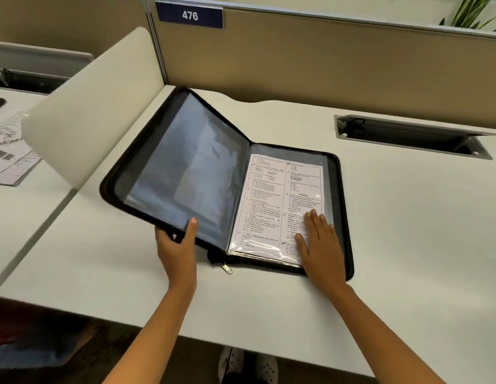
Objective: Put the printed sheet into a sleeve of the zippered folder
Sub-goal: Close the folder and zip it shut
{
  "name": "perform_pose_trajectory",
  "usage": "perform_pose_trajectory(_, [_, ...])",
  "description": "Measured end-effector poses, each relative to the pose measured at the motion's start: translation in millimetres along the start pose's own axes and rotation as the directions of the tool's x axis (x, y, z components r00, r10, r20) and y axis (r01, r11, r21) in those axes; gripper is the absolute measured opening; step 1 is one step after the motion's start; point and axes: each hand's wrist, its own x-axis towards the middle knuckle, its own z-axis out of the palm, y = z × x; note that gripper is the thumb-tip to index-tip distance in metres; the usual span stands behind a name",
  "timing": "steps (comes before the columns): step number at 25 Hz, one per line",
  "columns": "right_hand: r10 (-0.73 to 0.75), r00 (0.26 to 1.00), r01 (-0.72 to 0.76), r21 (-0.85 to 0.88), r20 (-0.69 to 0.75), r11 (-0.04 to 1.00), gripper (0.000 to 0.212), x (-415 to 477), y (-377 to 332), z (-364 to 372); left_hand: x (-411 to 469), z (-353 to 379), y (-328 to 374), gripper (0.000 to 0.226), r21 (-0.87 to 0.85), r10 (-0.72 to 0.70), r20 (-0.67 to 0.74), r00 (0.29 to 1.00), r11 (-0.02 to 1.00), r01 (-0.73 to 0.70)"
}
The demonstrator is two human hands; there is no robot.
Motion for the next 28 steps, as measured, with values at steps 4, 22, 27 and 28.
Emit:
perform_pose_trajectory(4, [0.139, 0.980, -0.108, 0.203, -0.142, 0.973, 0.042, -4.1, -2.3, -2.3, -4.9, 13.4, 8.0, 0.038, 0.152, 0.313, 0.110, 0.943, 0.933, -0.327])
perform_pose_trajectory(22, [0.681, 0.526, -0.362, 0.591, -0.509, 0.721, 0.036, -65.8, 34.6, -48.6, -77.3, 105.0, -28.5, 0.077, 0.183, 0.149, 0.957, 0.247, 0.350, -0.919])
perform_pose_trajectory(27, [0.670, 0.570, -0.361, 0.588, -0.475, 0.724, 0.030, -76.5, 28.4, -43.0, -79.5, 108.3, -36.8, 0.086, 0.219, 0.047, 0.967, 0.252, 0.364, -0.905])
perform_pose_trajectory(28, [0.655, 0.588, -0.342, 0.587, -0.475, 0.733, 0.029, -77.1, 22.5, -42.6, -77.4, 105.3, -35.1, 0.089, 0.220, 0.040, 0.966, 0.255, 0.388, -0.895])
